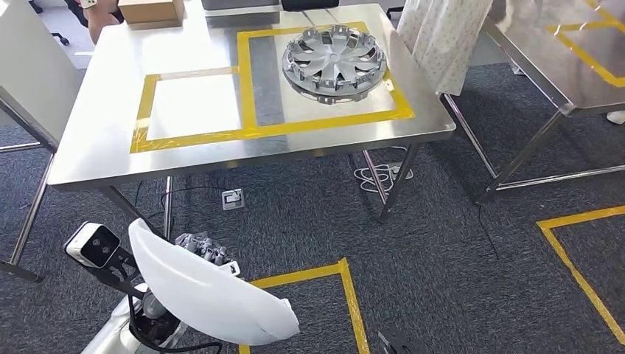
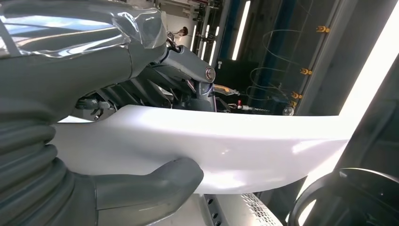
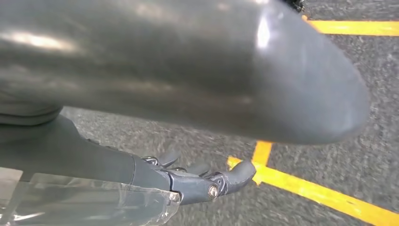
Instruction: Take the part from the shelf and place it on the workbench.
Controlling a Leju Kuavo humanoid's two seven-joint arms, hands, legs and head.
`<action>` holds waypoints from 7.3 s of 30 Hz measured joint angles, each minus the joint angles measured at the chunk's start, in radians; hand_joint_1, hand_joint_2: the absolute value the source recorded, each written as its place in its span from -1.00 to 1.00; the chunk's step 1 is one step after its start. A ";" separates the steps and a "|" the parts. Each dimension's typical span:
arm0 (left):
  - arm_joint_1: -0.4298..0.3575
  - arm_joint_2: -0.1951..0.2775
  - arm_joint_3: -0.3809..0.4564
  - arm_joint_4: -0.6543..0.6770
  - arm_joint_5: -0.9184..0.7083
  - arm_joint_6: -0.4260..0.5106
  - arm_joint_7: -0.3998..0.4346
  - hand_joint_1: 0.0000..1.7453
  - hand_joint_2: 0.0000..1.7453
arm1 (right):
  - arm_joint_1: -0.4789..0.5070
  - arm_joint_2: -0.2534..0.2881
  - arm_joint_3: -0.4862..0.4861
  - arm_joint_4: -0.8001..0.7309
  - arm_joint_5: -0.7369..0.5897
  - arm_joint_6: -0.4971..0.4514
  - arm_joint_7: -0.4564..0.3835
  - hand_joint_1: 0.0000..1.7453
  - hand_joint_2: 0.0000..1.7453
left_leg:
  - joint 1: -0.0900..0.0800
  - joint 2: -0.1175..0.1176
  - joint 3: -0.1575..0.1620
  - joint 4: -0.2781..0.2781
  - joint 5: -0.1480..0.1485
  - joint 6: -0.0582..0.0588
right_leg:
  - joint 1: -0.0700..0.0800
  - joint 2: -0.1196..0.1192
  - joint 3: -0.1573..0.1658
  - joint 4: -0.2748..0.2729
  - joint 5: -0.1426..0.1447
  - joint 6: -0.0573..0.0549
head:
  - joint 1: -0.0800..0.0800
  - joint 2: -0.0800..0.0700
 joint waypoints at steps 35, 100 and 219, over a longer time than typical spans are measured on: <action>-0.006 -0.001 -0.004 -0.002 0.001 0.002 -0.004 1.00 1.00 | 0.006 -0.011 -0.009 0.002 0.012 0.000 -0.002 -1.00 -1.00 | -0.008 -0.010 0.078 -0.021 -0.050 0.014 | -0.009 0.001 -0.103 0.126 -0.043 0.018 | 0.002 0.000; -0.036 0.006 -0.049 0.000 0.002 -0.003 0.018 1.00 1.00 | 0.064 0.012 -0.034 0.009 0.004 -0.016 -0.053 -1.00 -1.00 | -0.007 -0.084 -0.002 0.018 -0.008 -0.012 | -0.003 0.030 0.034 -0.109 0.060 0.015 | 0.003 0.000; -0.476 -0.183 -0.279 0.626 -1.866 1.132 0.216 -1.00 -1.00 | 0.102 0.038 0.048 0.008 -0.133 -0.124 -0.128 -1.00 -1.00 | 0.003 -0.004 0.000 0.004 0.002 -0.005 | -0.014 -0.005 -0.091 0.101 0.011 0.025 | 0.000 0.000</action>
